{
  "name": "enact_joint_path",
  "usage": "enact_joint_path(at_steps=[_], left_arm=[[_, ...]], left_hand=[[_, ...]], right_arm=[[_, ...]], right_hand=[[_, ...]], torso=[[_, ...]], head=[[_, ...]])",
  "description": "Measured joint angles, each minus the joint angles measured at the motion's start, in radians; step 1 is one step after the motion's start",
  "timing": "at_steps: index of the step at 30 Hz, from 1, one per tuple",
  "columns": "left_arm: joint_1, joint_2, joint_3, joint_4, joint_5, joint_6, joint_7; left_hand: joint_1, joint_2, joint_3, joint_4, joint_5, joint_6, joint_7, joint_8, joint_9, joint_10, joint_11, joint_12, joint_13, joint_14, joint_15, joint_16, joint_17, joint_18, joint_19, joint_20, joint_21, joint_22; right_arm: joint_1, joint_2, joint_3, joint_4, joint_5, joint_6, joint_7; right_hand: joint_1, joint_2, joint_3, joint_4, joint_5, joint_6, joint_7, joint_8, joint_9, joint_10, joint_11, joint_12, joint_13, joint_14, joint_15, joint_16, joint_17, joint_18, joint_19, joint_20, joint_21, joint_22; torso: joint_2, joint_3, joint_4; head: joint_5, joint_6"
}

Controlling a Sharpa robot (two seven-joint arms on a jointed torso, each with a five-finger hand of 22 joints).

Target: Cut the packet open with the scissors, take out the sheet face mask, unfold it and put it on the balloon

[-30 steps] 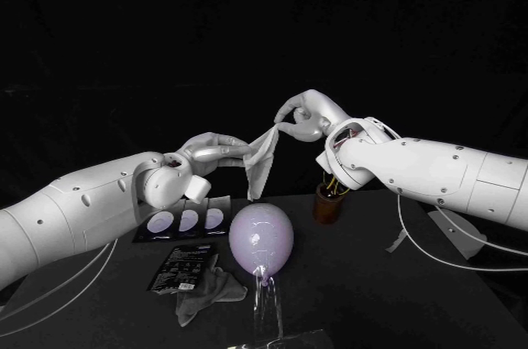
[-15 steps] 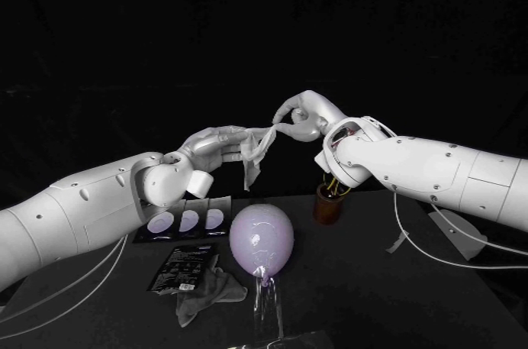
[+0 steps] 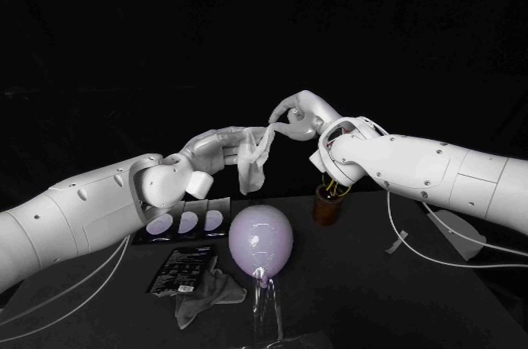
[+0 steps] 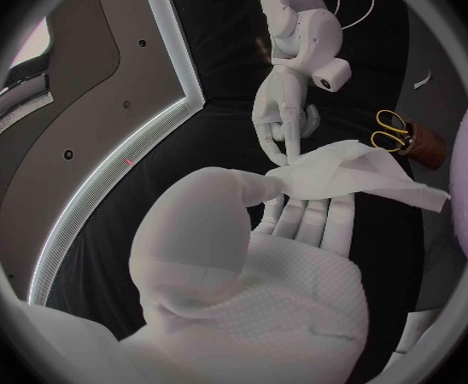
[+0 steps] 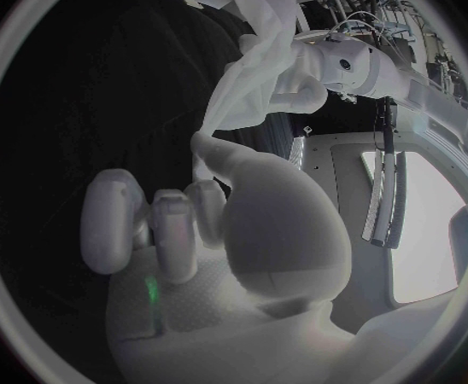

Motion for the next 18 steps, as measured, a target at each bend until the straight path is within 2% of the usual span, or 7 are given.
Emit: enact_joint_path(at_steps=[4, 8, 10, 12, 15, 17, 18], left_arm=[[0.0, -0.001, 0.0, 0.003, 0.007, 0.006, -0.019], [0.0, -0.002, 0.0, 0.005, 0.014, 0.009, -0.036], [0.0, -0.003, 0.0, 0.006, 0.017, 0.009, -0.043], [0.0, -0.003, 0.0, 0.006, 0.02, 0.009, -0.048], [0.0, -0.004, 0.0, 0.008, 0.022, 0.009, -0.055], [0.0, -0.005, 0.0, 0.01, 0.024, 0.008, -0.059], [0.0, -0.005, 0.0, 0.01, 0.025, 0.008, -0.061]], left_hand=[[0.0, 0.0, 0.002, 0.0, 0.0, -0.011, 0.0, 0.011, 0.0, -0.004, 0.004, 0.0, 0.001, 0.009, 0.002, -0.004, 0.001, 0.0, 0.01, -0.003, 0.0, -0.006], [-0.004, -0.004, 0.002, 0.0, 0.0, -0.011, 0.0, 0.017, 0.0, -0.007, 0.0, 0.0, 0.001, 0.012, -0.002, -0.008, 0.001, 0.0, 0.016, 0.001, 0.0, -0.008], [-0.004, -0.004, 0.005, -0.002, 0.0, -0.011, 0.0, 0.017, 0.0, -0.007, 0.0, 0.0, 0.001, 0.012, -0.002, -0.008, 0.001, 0.0, 0.019, -0.002, 0.0, -0.01], [-0.004, -0.004, 0.005, -0.002, 0.0, -0.018, 0.0, 0.023, 0.0, -0.007, 0.0, 0.0, 0.001, 0.012, -0.002, -0.008, 0.001, 0.0, 0.019, -0.002, 0.0, -0.011], [-0.004, -0.004, 0.005, -0.002, 0.0, -0.018, 0.0, 0.023, 0.0, -0.007, 0.0, 0.0, 0.001, 0.012, -0.002, -0.008, 0.001, 0.0, 0.021, 0.0, 0.0, -0.011], [-0.004, -0.004, 0.005, -0.002, 0.0, -0.018, 0.0, 0.023, 0.0, -0.011, 0.004, 0.0, 0.001, 0.019, -0.002, -0.008, 0.002, 0.0, 0.023, 0.001, 0.0, -0.012], [-0.004, -0.004, 0.005, -0.002, 0.0, -0.018, 0.0, 0.023, 0.0, -0.011, 0.004, 0.0, 0.001, 0.019, -0.002, -0.008, 0.002, 0.0, 0.023, 0.001, 0.0, -0.012]], right_arm=[[0.0, 0.005, 0.0, -0.012, 0.015, 0.002, 0.001], [0.0, 0.005, -0.001, -0.021, 0.028, 0.018, -0.004], [-0.001, 0.004, -0.002, -0.023, 0.034, 0.033, -0.009], [-0.001, 0.002, -0.003, -0.024, 0.038, 0.048, -0.015], [-0.001, -0.004, -0.005, -0.024, 0.043, 0.074, -0.023], [-0.002, -0.01, -0.007, -0.024, 0.046, 0.098, -0.032], [-0.002, -0.013, -0.008, -0.024, 0.047, 0.109, -0.036]], right_hand=[[0.0, 0.0, 0.0, 0.0, 0.0, -0.018, 0.002, 0.0, 0.007, -0.043, 0.005, -0.068, 0.004, -0.002, 0.002, 0.0, 0.0, 0.002, -0.017, 0.002, -0.032, 0.0], [0.0, 0.0, -0.013, 0.013, 0.0, -0.064, 0.018, -0.002, 0.006, -0.133, 0.017, -0.227, -0.036, -0.001, 0.01, -0.017, 0.0, 0.025, -0.054, 0.011, -0.11, -0.001], [-0.022, -0.021, -0.022, 0.022, 0.0, -0.135, 0.05, -0.055, -0.02, -0.287, 0.049, -0.452, -0.174, 0.0, 0.033, -0.051, 0.0, 0.037, -0.105, 0.023, -0.212, -0.001], [-0.027, -0.026, -0.023, 0.024, 0.0, -0.155, 0.068, -0.078, -0.031, -0.344, 0.06, -0.541, -0.236, 0.0, 0.047, -0.066, -0.001, 0.041, -0.122, 0.034, -0.252, -0.001], [-0.028, -0.041, -0.026, 0.027, 0.0, -0.19, 0.083, -0.11, -0.048, -0.411, 0.075, -0.651, -0.314, -0.001, 0.06, -0.107, -0.001, 0.052, -0.17, 0.043, -0.342, -0.001], [-0.03, -0.061, -0.032, 0.033, 0.0, -0.219, 0.094, -0.143, -0.065, -0.443, 0.086, -0.716, -0.374, -0.019, 0.075, -0.159, -0.024, 0.078, -0.237, 0.056, -0.469, -0.001], [-0.028, -0.064, -0.033, 0.034, 0.0, -0.223, 0.098, -0.151, -0.068, -0.446, 0.087, -0.73, -0.388, -0.025, 0.076, -0.169, -0.033, 0.08, -0.249, 0.059, -0.494, -0.001]], torso=[[0.0, -0.0001, 0.0004], [0.0, -0.0007, 0.0005], [0.0, -0.0007, 0.0005], [0.0, -0.0007, 0.0005], [0.0, -0.0007, 0.0005], [0.0, -0.0007, 0.0003], [0.0, -0.0007, 0.0001]], head=[[-0.001, 0.001], [-0.001, 0.002], [-0.001, 0.002], [0.0, 0.002], [0.001, 0.003], [0.002, 0.003], [0.002, 0.003]])
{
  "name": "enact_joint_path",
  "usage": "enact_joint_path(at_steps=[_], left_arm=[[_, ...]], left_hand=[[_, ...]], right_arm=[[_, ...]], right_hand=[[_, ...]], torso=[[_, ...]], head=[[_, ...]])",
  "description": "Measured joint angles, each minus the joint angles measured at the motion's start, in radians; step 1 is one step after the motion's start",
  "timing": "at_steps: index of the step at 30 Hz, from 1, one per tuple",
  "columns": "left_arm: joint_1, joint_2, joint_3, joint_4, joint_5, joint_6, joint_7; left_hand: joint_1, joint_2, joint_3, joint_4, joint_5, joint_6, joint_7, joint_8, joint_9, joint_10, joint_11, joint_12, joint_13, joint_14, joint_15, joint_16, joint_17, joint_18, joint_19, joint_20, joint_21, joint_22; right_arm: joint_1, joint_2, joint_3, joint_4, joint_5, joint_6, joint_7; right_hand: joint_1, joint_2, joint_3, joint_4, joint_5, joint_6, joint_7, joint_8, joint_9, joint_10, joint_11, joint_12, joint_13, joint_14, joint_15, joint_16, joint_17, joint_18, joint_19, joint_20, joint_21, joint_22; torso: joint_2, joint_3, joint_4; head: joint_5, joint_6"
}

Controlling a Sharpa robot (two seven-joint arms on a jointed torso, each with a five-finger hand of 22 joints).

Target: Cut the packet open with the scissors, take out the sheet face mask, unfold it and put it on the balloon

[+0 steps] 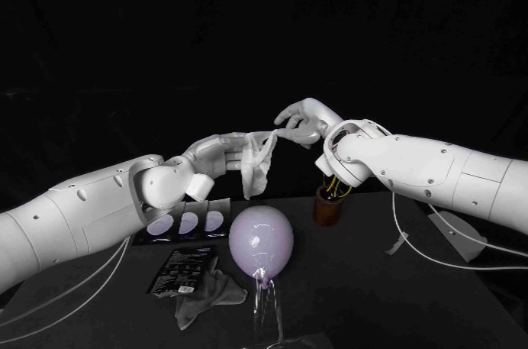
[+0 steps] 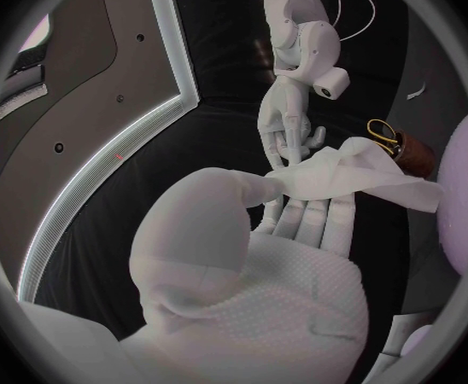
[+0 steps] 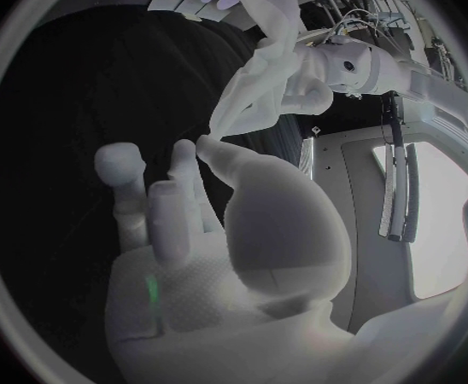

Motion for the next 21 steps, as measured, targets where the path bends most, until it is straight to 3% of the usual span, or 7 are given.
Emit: enact_joint_path(at_steps=[2, 5, 9, 14, 17, 18, 21], left_arm=[[0.0, -0.001, 0.0, 0.001, 0.002, 0.0, -0.004], [0.0, -0.002, 0.0, 0.004, 0.005, 0.0, -0.01], [0.0, -0.005, 0.0, 0.007, 0.008, -0.001, -0.016], [0.0, -0.009, 0.0, 0.01, 0.01, -0.003, -0.024], [0.0, -0.011, 0.0, 0.012, 0.011, -0.008, -0.03], [0.0, -0.011, 0.0, 0.013, 0.012, -0.01, -0.032], [0.0, -0.011, 0.0, 0.014, 0.012, -0.017, -0.037]], left_hand=[[0.0, 0.0, 0.0, 0.0, 0.0, 0.0, 0.0, 0.0, 0.0, 0.0, 0.0, 0.0, 0.0, 0.003, -0.003, 0.0, 0.0, 0.0, 0.005, -0.005, 0.0, -0.002], [0.0, 0.0, 0.003, 0.003, 0.0, -0.007, 0.0, 0.01, 0.0, -0.004, -0.004, 0.001, 0.0, 0.019, -0.003, 0.0, 0.002, 0.0, 0.02, -0.002, 0.0, -0.005], [0.0, 0.0, 0.003, 0.003, 0.0, -0.011, -0.003, 0.015, 0.0, -0.006, -0.002, 0.004, 0.0, 0.019, -0.003, -0.004, 0.002, 0.015, 0.032, -0.003, 0.0, -0.008], [0.0, 0.0, 0.003, 0.003, 0.0, -0.014, 0.0, 0.015, 0.0, -0.007, 0.0, 0.004, 0.001, 0.025, -0.004, -0.005, 0.003, 0.016, 0.036, -0.003, 0.0, -0.009], [0.0, 0.0, 0.003, 0.003, 0.0, -0.014, 0.0, 0.017, 0.0, -0.011, -0.004, 0.004, 0.001, 0.025, -0.004, -0.005, 0.003, 0.016, 0.039, -0.003, 0.0, -0.01], [0.0, 0.0, 0.003, 0.003, 0.0, -0.015, 0.0, 0.018, 0.0, -0.011, -0.004, 0.004, 0.001, 0.025, -0.004, -0.005, 0.003, 0.016, 0.039, -0.003, 0.0, -0.011], [0.0, 0.0, 0.003, 0.003, 0.0, -0.015, 0.0, 0.019, 0.0, -0.011, -0.004, 0.004, 0.001, 0.025, -0.004, -0.005, 0.003, 0.016, 0.039, -0.003, 0.0, -0.011]], right_arm=[[-0.001, -0.004, -0.002, -0.003, 0.002, 0.025, -0.009], [-0.003, -0.008, -0.005, -0.01, 0.004, 0.056, -0.02], [-0.009, -0.019, -0.008, -0.023, 0.005, 0.09, -0.033], [-0.016, -0.047, -0.01, -0.022, 0.005, 0.092, -0.035], [-0.017, -0.08, -0.01, 0.004, 0.006, 0.058, -0.022], [-0.018, -0.093, -0.01, 0.02, 0.006, 0.042, -0.015], [-0.018, -0.138, -0.01, 0.09, -0.004, -0.019, 0.016]], right_hand=[[0.004, -0.004, -0.004, 0.004, 0.0, -0.016, 0.002, -0.019, -0.009, -0.011, 0.004, -0.033, -0.038, -0.03, 0.003, -0.031, -0.044, 0.008, -0.038, 0.006, -0.076, 0.0], [0.009, -0.009, -0.012, 0.012, 0.0, -0.035, 0.003, -0.045, -0.021, -0.033, 0.009, -0.087, -0.103, -0.09, 0.01, -0.094, -0.134, 0.039, -0.111, 0.018, -0.221, -0.02], [0.011, -0.011, -0.021, 0.021, 0.0, -0.036, 0.004, -0.059, -0.027, -0.04, 0.016, -0.133, -0.167, -0.127, 0.016, -0.132, -0.191, 0.039, -0.138, 0.029, -0.289, -0.047], [0.02, -0.015, -0.022, 0.022, 0.003, -0.025, 0.009, -0.06, -0.028, -0.035, 0.016, -0.148, -0.214, -0.132, 0.017, -0.136, -0.201, 0.04, -0.138, 0.029, -0.3, -0.057], [0.043, -0.002, -0.016, 0.016, 0.009, 0.037, 0.0, -0.044, -0.024, 0.028, 0.003, -0.114, -0.222, -0.066, 0.001, -0.08, -0.131, 0.039, -0.054, 0.02, -0.183, -0.028], [0.046, 0.001, -0.015, 0.015, 0.024, 0.067, -0.011, -0.037, -0.024, 0.058, -0.008, -0.076, -0.21, -0.023, -0.009, -0.038, -0.073, 0.038, 0.009, 0.01, -0.078, -0.011], [0.05, -0.003, -0.017, 0.007, 0.049, 0.112, -0.028, -0.029, -0.025, 0.103, -0.026, 0.03, -0.146, 0.017, -0.024, 0.04, 0.015, 0.0, 0.111, -0.006, 0.121, 0.0]], torso=[[0.0, 0.0, -0.0001], [0.0, 0.0006, -0.0005], [0.0, 0.0007, -0.0004], [0.0, 0.0007, -0.0004], [0.001, 0.0007, -0.0004], [0.001, 0.0007, -0.0004], [0.001, 0.0007, -0.0003]], head=[[0.0, 0.0], [0.001, 0.0], [0.002, 0.0], [0.004, -0.001], [0.006, -0.003], [0.006, -0.003], [0.008, -0.003]])
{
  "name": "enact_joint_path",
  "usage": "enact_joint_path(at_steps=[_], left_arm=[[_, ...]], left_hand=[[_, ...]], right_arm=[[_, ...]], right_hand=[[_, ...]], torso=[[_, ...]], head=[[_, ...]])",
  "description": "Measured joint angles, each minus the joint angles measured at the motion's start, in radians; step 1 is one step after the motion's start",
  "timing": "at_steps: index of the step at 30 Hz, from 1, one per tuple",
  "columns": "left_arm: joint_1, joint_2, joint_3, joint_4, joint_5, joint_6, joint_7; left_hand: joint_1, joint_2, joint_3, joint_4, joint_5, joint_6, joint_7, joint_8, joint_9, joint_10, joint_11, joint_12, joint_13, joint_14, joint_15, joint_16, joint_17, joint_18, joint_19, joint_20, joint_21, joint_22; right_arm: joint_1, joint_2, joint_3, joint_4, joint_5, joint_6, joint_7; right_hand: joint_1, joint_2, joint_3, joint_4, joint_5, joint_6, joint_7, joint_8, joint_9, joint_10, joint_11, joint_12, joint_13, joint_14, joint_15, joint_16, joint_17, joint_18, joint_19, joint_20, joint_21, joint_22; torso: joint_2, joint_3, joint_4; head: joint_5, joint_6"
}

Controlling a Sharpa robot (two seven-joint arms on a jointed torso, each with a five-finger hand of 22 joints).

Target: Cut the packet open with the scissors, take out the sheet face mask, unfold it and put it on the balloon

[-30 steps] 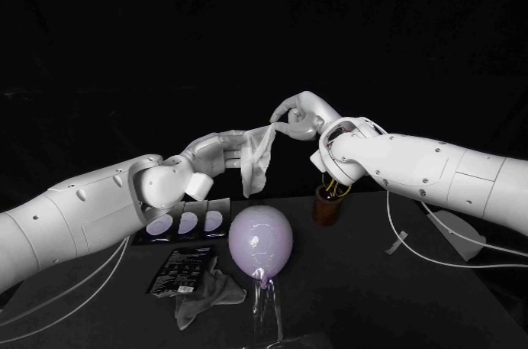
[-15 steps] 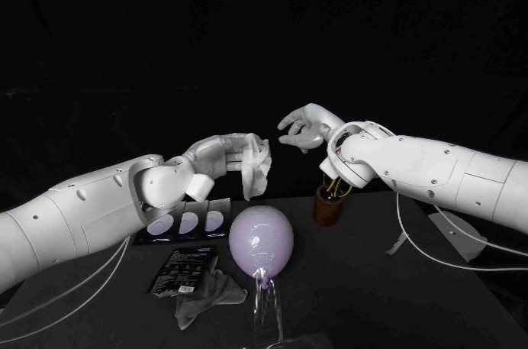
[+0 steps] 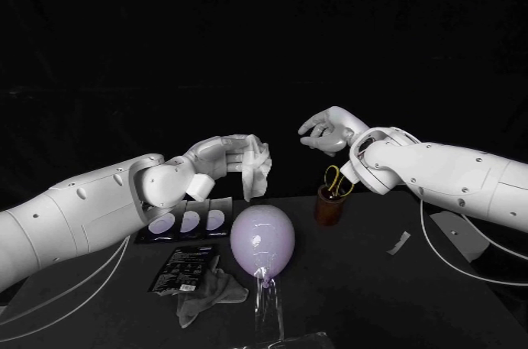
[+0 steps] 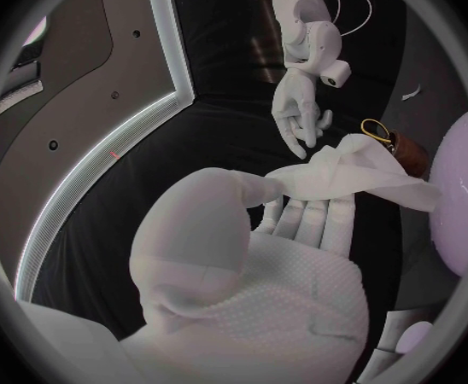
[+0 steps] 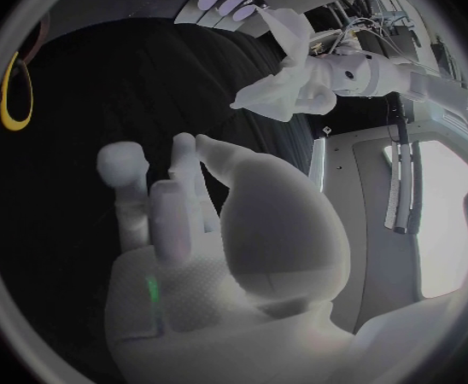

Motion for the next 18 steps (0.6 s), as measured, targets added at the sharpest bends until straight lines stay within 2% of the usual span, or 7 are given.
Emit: enact_joint_path(at_steps=[3, 5, 7, 8, 11, 12, 18], left_arm=[[0.0, 0.0, 0.0, 0.0, 0.0, -0.007, -0.005], [0.0, -0.001, 0.0, 0.001, 0.0, -0.011, -0.007], [0.0, -0.001, 0.0, 0.0, 0.001, -0.015, -0.01], [0.0, -0.001, 0.0, 0.0, 0.001, -0.017, -0.011], [0.0, -0.002, 0.0, 0.0, 0.001, -0.021, -0.014], [0.0, -0.002, 0.0, 0.001, 0.001, -0.022, -0.014], [0.0, -0.003, -0.001, 0.004, 0.002, -0.028, -0.018]], left_hand=[[0.0, 0.0, 0.003, -0.003, 0.0, -0.001, -0.001, 0.0, 0.0, 0.0, 0.0, 0.0, 0.0, 0.0, 0.0, 0.0, 0.0, 0.0, 0.0, 0.0, 0.0, -0.001], [0.0, 0.0, 0.003, -0.003, 0.0, -0.002, -0.001, 0.0, 0.0, 0.0, 0.0, 0.0, 0.0, 0.0, 0.0, 0.0, 0.0, 0.0, 0.0, 0.0, 0.0, -0.001], [0.0, 0.0, 0.003, -0.003, 0.0, -0.002, -0.001, 0.0, 0.0, 0.0, 0.0, 0.0, 0.0, 0.0, 0.0, -0.004, 0.0, 0.0, 0.0, 0.0, 0.0, -0.002], [0.0, 0.0, 0.003, -0.003, 0.0, -0.002, -0.001, 0.0, 0.0, 0.0, 0.0, 0.0, 0.0, 0.0, 0.0, -0.004, 0.0, 0.0, 0.0, 0.0, 0.0, -0.002], [0.0, 0.0, 0.003, -0.003, 0.0, -0.002, -0.001, 0.0, 0.0, 0.0, 0.0, 0.0, 0.0, 0.0, 0.0, -0.004, 0.0, 0.0, 0.0, 0.0, 0.0, -0.003], [0.0, 0.0, 0.003, -0.003, 0.0, -0.002, -0.001, 0.0, 0.0, 0.0, 0.0, 0.0, 0.0, 0.0, 0.0, -0.004, 0.0, 0.0, 0.0, 0.0, 0.0, -0.004], [0.0, 0.0, 0.003, -0.003, 0.0, -0.003, 0.0, 0.0, 0.0, 0.0, 0.0, 0.0, 0.0, 0.0, 0.0, -0.004, 0.0, -0.001, 0.0, 0.0, 0.0, -0.005]], right_arm=[[-0.002, -0.034, 0.0, 0.076, -0.03, -0.054, 0.032], [-0.009, -0.058, 0.001, 0.139, -0.073, -0.091, 0.05], [-0.022, -0.078, 0.001, 0.203, -0.134, -0.123, 0.063], [-0.029, -0.082, 0.001, 0.224, -0.161, -0.135, 0.066], [-0.054, -0.091, 0.0, 0.28, -0.256, -0.171, 0.068], [-0.061, -0.091, 0.0, 0.292, -0.283, -0.18, 0.066], [-0.088, -0.076, -0.001, 0.317, -0.429, -0.231, 0.026]], right_hand=[[0.0, 0.0, -0.013, 0.002, 0.0, 0.033, -0.014, 0.0, -0.01, 0.11, -0.011, 0.292, 0.24, 0.006, -0.005, 0.066, 0.017, -0.033, 0.074, -0.011, 0.174, 0.001], [-0.007, -0.007, -0.02, 0.009, 0.0, 0.047, -0.018, 0.0, -0.014, 0.158, -0.014, 0.409, 0.337, 0.009, -0.006, 0.091, 0.018, -0.033, 0.101, -0.015, 0.245, 0.001], [-0.016, -0.016, -0.031, 0.012, 0.0, 0.054, -0.023, 0.0, -0.017, 0.197, -0.016, 0.49, 0.406, 0.01, -0.008, 0.109, 0.018, -0.049, 0.12, -0.016, 0.296, 0.001], [-0.024, -0.024, -0.037, 0.018, -0.006, 0.059, -0.021, 0.0, -0.019, 0.222, -0.017, 0.537, 0.446, 0.008, -0.01, 0.118, 0.018, -0.055, 0.129, -0.017, 0.324, 0.001], [-0.039, -0.036, -0.05, 0.031, -0.022, 0.062, -0.02, -0.008, -0.024, 0.242, -0.013, 0.584, 0.489, 0.008, -0.01, 0.126, 0.021, -0.056, 0.137, -0.018, 0.346, 0.001], [-0.043, -0.034, -0.054, 0.035, -0.023, 0.062, -0.02, -0.01, -0.026, 0.244, -0.012, 0.591, 0.496, 0.008, -0.01, 0.126, 0.021, -0.056, 0.137, -0.018, 0.349, 0.001], [-0.069, -0.06, -0.076, 0.052, -0.027, 0.059, -0.017, -0.02, -0.034, 0.248, -0.011, 0.61, 0.516, 0.008, -0.01, 0.126, 0.02, -0.056, 0.141, -0.015, 0.357, 0.001]], torso=[[0.0, 0.0001, 0.0], [-0.001, 0.0, -0.0001], [-0.001, 0.0001, -0.0003], [-0.001, 0.0, -0.0004], [-0.001, 0.0, -0.0004], [-0.001, 0.0, -0.0004], [0.0, -0.0002, 0.0008]], head=[[0.001, 0.001], [0.003, 0.002], [0.004, 0.002], [0.005, 0.002], [0.007, 0.004], [0.008, 0.004], [0.008, 0.006]])
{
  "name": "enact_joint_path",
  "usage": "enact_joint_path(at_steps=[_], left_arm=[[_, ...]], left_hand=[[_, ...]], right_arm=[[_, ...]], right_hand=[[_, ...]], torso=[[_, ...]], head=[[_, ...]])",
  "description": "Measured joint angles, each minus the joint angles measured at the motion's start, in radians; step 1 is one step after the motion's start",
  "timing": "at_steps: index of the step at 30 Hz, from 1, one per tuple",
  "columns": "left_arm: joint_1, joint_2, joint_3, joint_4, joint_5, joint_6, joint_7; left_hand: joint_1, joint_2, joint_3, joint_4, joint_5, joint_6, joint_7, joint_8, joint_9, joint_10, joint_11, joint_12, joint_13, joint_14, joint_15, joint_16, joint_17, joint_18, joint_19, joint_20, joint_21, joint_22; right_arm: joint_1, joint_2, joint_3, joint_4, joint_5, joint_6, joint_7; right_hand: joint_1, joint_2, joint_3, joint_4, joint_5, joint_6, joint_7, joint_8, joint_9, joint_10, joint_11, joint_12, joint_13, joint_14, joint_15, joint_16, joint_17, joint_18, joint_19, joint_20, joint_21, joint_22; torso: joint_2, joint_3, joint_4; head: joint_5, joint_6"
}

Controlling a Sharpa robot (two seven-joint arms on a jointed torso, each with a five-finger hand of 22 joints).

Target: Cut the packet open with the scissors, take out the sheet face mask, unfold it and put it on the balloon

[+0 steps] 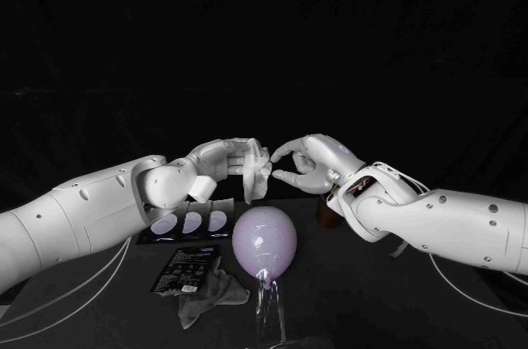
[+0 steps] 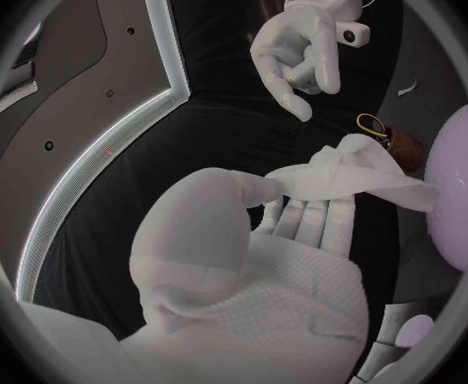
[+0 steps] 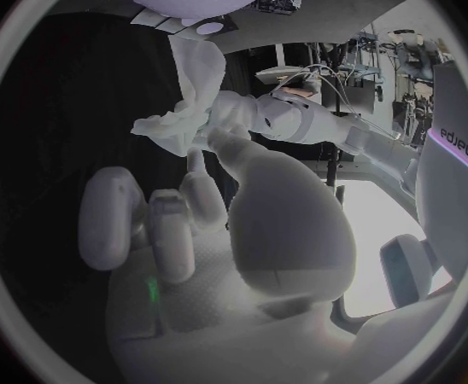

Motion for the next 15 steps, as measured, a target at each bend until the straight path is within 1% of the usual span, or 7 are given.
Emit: enact_joint_path(at_steps=[1, 3, 4, 7, 12, 15], left_arm=[[0.0, 0.0, 0.0, 0.0, 0.0, -0.001, -0.001], [0.0, 0.0, 0.0, 0.002, 0.001, -0.002, -0.001], [0.0, 0.0, 0.0, 0.002, 0.001, -0.002, -0.002], [0.0, -0.001, 0.0, 0.004, 0.001, -0.003, -0.003], [0.0, -0.001, -0.001, 0.006, 0.0, -0.005, -0.005], [0.0, -0.001, -0.001, 0.008, -0.001, -0.005, -0.006]], left_hand=[[0.0, 0.0, 0.002, -0.002, 0.0, 0.0, 0.0, 0.0, 0.0, 0.0, 0.0, 0.0, 0.0, 0.0, 0.0, -0.004, 0.0, 0.0, 0.0, 0.0, 0.0, 0.0], [0.0, 0.0, 0.003, -0.003, 0.0, 0.0, 0.0, 0.0, 0.0, 0.0, 0.0, 0.0, 0.0, 0.0, 0.0, -0.004, 0.0, 0.0, 0.0, 0.0, 0.0, 0.0], [0.0, 0.0, 0.003, -0.003, 0.0, 0.0, 0.0, 0.0, 0.0, 0.0, 0.0, 0.0, 0.0, 0.0, 0.0, -0.004, 0.0, 0.0, 0.0, 0.0, 0.0, 0.0], [0.0, 0.0, 0.003, -0.003, 0.0, 0.0, 0.0, 0.0, 0.0, 0.0, 0.0, 0.004, 0.0, 0.0, 0.0, -0.004, 0.0, 0.0, 0.0, 0.0, 0.0, -0.002], [0.0, 0.0, 0.003, -0.003, 0.0, 0.0, 0.0, 0.0, 0.0, 0.0, 0.0, 0.004, 0.0, 0.0, 0.0, -0.004, 0.0, 0.0, 0.0, 0.0, 0.0, -0.002], [0.0, 0.0, 0.0, -0.006, 0.0, 0.0, 0.0, -0.001, 0.0, 0.0, 0.0, 0.004, 0.0, 0.0, 0.0, -0.004, 0.0, -0.001, 0.0, 0.0, -0.004, -0.003]], right_arm=[[-0.004, 0.006, 0.0, 0.001, -0.024, -0.009, -0.013], [-0.009, 0.015, 0.0, 0.002, -0.056, -0.022, -0.034], [-0.012, 0.021, 0.0, 0.003, -0.075, -0.03, -0.047], [-0.016, 0.033, 0.0, 0.004, -0.114, -0.052, -0.077], [-0.02, 0.051, 0.0, 0.005, -0.163, -0.085, -0.116], [-0.022, 0.067, 0.0, -0.002, -0.186, -0.101, -0.133]], right_hand=[[-0.005, -0.005, -0.005, 0.005, 0.0, -0.002, 0.002, -0.004, -0.001, 0.0, 0.0, 0.0, 0.001, 0.0, 0.0, 0.0, 0.0, 0.0, 0.002, 0.002, 0.001, 0.0], [-0.005, -0.005, -0.008, 0.008, 0.0, -0.004, 0.004, -0.008, -0.003, 0.0, 0.0, 0.0, 0.006, 0.0, 0.0, 0.0, -0.002, 0.0, 0.002, 0.002, 0.001, 0.0], [-0.009, -0.009, -0.009, 0.006, 0.0, -0.004, 0.004, -0.008, -0.004, 0.0, 0.0, 0.0, 0.006, 0.0, 0.0, 0.0, -0.002, 0.0, 0.002, 0.002, 0.001, 0.0], [-0.009, -0.009, -0.016, 0.011, 0.008, -0.007, 0.007, -0.013, -0.006, 0.0, 0.0, 0.004, 0.007, 0.0, 0.0, 0.0, -0.003, 0.0, 0.002, 0.002, 0.001, -0.001], [-0.009, -0.009, -0.016, 0.011, 0.012, -0.008, 0.007, -0.015, -0.008, 0.0, 0.0, 0.006, 0.009, 0.0, 0.0, -0.001, -0.003, 0.0, 0.002, 0.002, 0.001, -0.001], [-0.009, -0.009, -0.016, 0.011, 0.012, -0.013, 0.013, -0.021, -0.011, 0.0, 0.0, 0.006, 0.009, 0.0, 0.0, -0.001, -0.003, 0.0, 0.002, 0.002, 0.001, 0.0]], torso=[[0.0, -0.0003, 0.0001], [0.001, -0.0004, 0.0004], [0.001, -0.0004, 0.0005], [0.001, -0.0005, 0.0005], [0.001, -0.0006, 0.0005], [0.001, -0.0005, 0.0005]], head=[[0.0, 0.0], [0.0, 0.0], [0.0, 0.0], [0.001, -0.001], [0.001, -0.004], [0.002, -0.005]])
